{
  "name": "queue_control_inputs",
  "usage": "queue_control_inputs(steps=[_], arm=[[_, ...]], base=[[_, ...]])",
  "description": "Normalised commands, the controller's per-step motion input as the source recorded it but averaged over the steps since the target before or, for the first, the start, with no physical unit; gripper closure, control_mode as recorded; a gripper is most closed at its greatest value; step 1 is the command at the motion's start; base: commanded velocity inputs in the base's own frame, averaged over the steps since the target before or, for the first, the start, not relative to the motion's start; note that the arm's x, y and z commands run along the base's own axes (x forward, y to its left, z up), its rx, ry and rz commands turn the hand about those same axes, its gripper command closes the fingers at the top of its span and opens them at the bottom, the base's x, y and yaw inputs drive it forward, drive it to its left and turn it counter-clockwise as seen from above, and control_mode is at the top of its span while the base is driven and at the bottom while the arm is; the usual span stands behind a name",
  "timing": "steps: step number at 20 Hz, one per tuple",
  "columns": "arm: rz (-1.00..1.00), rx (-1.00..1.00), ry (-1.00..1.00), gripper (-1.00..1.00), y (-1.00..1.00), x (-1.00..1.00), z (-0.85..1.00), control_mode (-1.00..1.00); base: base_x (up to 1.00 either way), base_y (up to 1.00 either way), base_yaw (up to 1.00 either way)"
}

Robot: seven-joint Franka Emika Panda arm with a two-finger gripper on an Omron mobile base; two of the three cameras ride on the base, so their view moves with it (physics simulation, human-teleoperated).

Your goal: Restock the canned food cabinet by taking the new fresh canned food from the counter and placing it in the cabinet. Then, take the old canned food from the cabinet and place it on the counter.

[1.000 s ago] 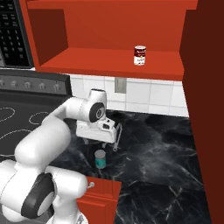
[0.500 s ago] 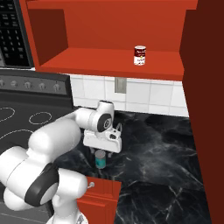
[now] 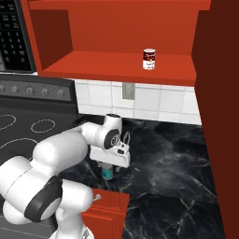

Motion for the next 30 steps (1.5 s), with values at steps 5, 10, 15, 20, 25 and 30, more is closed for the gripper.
queue_control_inputs(steps=[5,10,15,20,25,30], arm=[[0.00,0.00,-0.10,-1.00,0.08,0.00,-0.12,-1.00],[0.00,-0.03,-0.10,1.00,0.16,-0.01,-0.17,-1.00],[0.00,0.00,0.00,1.00,0.00,0.00,0.00,-1.00],[0.00,0.00,-0.11,1.00,0.00,-0.25,0.07,-1.00],[0.00,0.00,-0.39,1.00,0.02,-0.54,0.67,-1.00],[0.00,0.00,-0.59,1.00,0.00,-0.66,1.00,-1.00]], base=[[0.00,0.00,0.00],[0.00,0.00,0.00],[0.00,0.00,0.00],[0.00,0.00,0.00],[0.00,0.00,0.00],[0.00,0.00,0.00]])
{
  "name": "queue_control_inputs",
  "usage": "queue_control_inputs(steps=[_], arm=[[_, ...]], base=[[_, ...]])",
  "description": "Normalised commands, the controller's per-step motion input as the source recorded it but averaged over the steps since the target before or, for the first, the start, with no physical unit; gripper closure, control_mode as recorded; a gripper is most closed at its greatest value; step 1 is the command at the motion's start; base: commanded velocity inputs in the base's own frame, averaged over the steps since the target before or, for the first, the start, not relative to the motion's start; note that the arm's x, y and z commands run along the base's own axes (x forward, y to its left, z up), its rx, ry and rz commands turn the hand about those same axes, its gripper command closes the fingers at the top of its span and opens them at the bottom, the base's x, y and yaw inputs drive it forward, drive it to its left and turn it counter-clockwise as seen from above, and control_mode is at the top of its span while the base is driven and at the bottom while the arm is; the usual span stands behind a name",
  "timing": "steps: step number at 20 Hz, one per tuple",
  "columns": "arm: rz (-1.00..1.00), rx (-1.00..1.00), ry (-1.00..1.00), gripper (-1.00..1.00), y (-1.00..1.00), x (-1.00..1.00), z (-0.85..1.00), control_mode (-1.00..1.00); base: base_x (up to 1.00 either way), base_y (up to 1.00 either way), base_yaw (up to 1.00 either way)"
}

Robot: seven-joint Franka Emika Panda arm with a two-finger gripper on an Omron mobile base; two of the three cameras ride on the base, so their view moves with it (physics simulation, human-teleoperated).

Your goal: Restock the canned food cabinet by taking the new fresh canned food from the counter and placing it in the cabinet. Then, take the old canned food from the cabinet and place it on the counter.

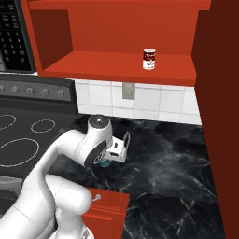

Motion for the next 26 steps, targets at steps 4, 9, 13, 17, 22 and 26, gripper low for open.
queue_control_inputs(steps=[4,9,13,17,22,26], arm=[[-0.01,0.00,-0.58,1.00,0.00,-0.53,1.00,-1.00],[-0.01,0.00,-0.54,1.00,0.02,-0.29,1.00,-1.00],[-0.03,-0.02,-0.47,1.00,0.04,-0.26,1.00,-1.00],[-0.05,-0.10,-0.22,1.00,0.08,-0.06,1.00,-1.00],[-0.09,-0.16,0.05,1.00,0.11,-0.01,1.00,-1.00],[-0.12,-0.15,0.29,1.00,0.17,0.00,1.00,-1.00]], base=[[0.00,0.00,0.00],[0.00,0.00,0.00],[0.00,0.00,0.00],[0.00,0.00,0.00],[0.00,0.00,0.00],[0.00,0.00,0.00]])
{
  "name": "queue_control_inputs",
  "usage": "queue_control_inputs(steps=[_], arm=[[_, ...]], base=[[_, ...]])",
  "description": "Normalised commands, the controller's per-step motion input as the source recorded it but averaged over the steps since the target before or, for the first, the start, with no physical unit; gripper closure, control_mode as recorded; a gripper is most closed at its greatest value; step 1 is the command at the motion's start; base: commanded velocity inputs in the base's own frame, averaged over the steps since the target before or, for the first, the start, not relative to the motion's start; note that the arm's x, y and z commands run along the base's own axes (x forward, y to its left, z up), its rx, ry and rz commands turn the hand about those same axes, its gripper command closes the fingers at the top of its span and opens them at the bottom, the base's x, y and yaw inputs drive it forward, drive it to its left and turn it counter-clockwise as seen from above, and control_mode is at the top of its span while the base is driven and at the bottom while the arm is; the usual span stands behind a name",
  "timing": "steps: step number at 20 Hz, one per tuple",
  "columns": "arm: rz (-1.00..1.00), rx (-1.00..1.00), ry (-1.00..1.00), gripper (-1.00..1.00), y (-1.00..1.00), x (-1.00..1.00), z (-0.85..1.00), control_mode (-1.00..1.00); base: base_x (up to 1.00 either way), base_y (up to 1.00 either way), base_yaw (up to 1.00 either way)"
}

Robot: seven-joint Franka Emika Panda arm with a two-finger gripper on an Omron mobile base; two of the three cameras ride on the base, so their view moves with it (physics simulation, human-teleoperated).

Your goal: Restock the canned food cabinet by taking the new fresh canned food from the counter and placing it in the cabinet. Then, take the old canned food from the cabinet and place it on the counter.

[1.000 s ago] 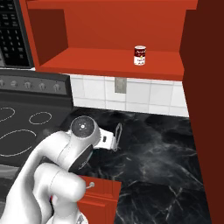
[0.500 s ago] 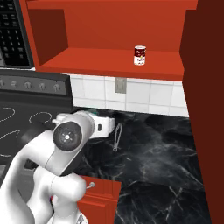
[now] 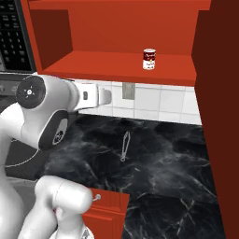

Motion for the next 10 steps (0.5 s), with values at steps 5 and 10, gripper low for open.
queue_control_inputs(steps=[5,10], arm=[[-0.12,-0.07,0.43,1.00,0.05,0.11,0.83,-1.00],[-0.04,0.11,-0.02,1.00,-0.06,0.16,-0.08,-1.00]], base=[[0.00,0.00,0.00],[0.00,0.00,0.00]])
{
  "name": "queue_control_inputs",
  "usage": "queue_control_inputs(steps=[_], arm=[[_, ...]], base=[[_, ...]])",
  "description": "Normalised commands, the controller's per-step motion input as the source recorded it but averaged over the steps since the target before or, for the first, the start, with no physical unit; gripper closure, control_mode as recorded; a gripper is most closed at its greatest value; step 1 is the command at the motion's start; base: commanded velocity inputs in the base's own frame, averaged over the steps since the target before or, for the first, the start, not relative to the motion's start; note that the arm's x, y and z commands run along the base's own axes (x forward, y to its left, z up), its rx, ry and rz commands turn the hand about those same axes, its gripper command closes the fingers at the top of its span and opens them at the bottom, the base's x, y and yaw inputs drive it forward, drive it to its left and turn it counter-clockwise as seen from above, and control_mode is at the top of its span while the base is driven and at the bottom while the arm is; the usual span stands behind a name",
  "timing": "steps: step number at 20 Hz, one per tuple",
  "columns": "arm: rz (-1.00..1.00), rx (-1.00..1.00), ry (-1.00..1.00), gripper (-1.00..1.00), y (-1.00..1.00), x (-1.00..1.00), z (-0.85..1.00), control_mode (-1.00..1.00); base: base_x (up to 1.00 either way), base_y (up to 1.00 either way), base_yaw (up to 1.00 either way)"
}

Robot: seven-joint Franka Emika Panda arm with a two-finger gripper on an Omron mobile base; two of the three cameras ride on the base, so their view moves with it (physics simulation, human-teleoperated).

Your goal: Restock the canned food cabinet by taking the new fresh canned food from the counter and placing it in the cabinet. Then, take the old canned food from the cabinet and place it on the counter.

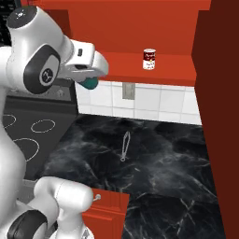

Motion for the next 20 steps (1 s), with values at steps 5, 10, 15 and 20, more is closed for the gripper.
queue_control_inputs(steps=[5,10,15,20], arm=[[0.00,0.19,-0.09,1.00,-0.04,0.48,0.00,-1.00],[0.00,0.09,-0.18,1.00,0.00,0.85,0.00,-1.00],[0.00,-0.01,-0.03,1.00,0.00,0.99,-0.26,-1.00],[0.00,-0.03,0.00,1.00,0.00,0.85,-0.44,-1.00]], base=[[0.00,0.00,0.00],[0.00,0.00,0.00],[0.00,0.00,0.00],[0.00,0.00,0.00]])
